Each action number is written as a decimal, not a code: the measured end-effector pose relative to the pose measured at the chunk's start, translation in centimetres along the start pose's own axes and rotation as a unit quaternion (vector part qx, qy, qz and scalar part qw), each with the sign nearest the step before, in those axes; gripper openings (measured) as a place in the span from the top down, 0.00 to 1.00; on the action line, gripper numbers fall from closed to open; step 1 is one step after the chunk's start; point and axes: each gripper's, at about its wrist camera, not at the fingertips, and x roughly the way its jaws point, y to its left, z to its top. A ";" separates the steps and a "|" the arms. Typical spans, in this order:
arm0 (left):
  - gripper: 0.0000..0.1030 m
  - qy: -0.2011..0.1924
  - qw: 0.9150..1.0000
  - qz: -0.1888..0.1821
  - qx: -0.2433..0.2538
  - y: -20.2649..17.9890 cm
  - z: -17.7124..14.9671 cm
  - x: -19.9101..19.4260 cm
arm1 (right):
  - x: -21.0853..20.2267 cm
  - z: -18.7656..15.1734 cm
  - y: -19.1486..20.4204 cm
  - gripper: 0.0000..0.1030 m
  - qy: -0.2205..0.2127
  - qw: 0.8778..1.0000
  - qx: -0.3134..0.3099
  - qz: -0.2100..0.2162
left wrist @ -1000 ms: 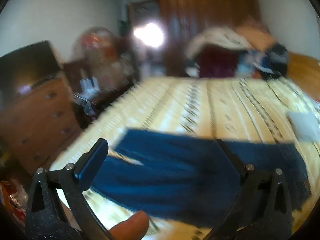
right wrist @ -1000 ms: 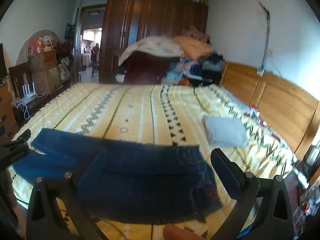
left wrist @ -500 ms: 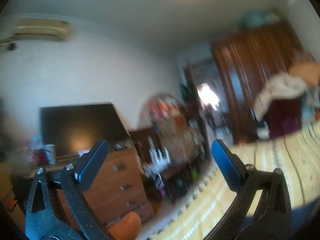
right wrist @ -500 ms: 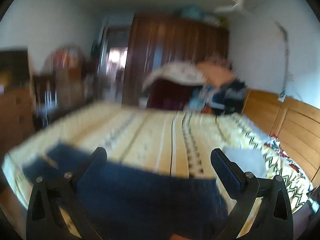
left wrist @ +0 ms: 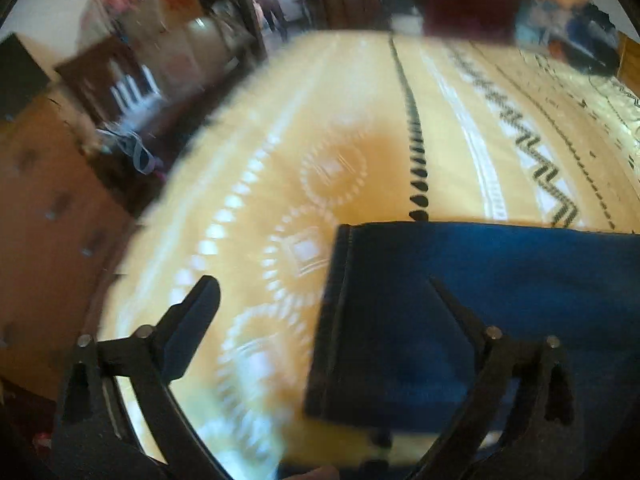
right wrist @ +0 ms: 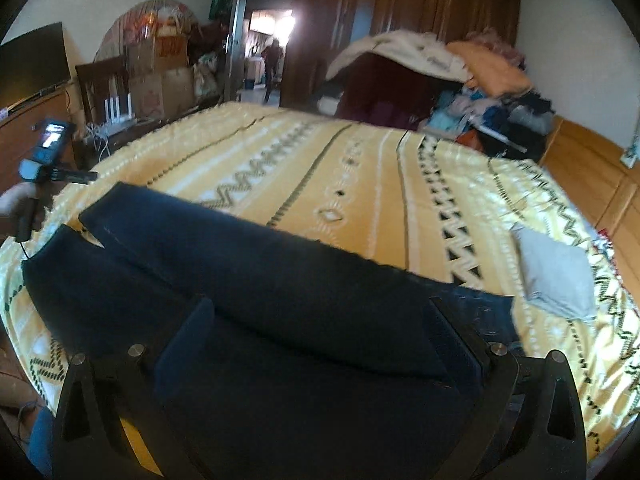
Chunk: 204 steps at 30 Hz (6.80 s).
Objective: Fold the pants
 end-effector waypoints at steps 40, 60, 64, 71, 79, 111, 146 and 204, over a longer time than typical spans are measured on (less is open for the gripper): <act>0.83 0.048 0.996 -0.074 0.019 2.2 2.2 6.5 | 21.0 -7.4 -33.6 0.25 0.199 0.967 0.138 -0.075; 0.84 0.037 0.998 -0.044 0.021 1.9 1.5 7.6 | 24.7 -7.1 -36.3 0.67 0.222 0.966 0.127 0.048; 0.85 0.002 0.999 -0.036 0.006 2.2 1.9 5.2 | 22.7 -6.4 -36.4 0.87 0.195 0.971 0.132 0.042; 0.85 -0.123 0.988 -0.083 -0.045 5.9 0.5 -7.9 | 11.7 -5.2 -35.4 0.89 0.103 0.981 0.152 0.060; 0.84 -0.147 0.981 -0.095 -0.079 10.6 -8.9 -16.3 | -3.5 -10.2 -32.2 0.91 0.085 0.984 0.132 0.079; 0.47 -0.094 0.931 -0.192 -0.297 16.8 -28.5 -17.1 | -3.2 -6.1 12.9 0.64 0.151 0.933 -0.196 0.260; 0.49 -0.005 0.896 -0.264 -0.357 14.1 -24.9 -8.9 | -1.0 -6.9 21.5 0.52 0.105 0.939 -0.174 0.276; 0.89 -0.054 0.876 -0.294 -0.378 15.7 -26.4 -8.1 | 0.5 -6.2 21.0 0.50 0.117 0.939 -0.178 0.270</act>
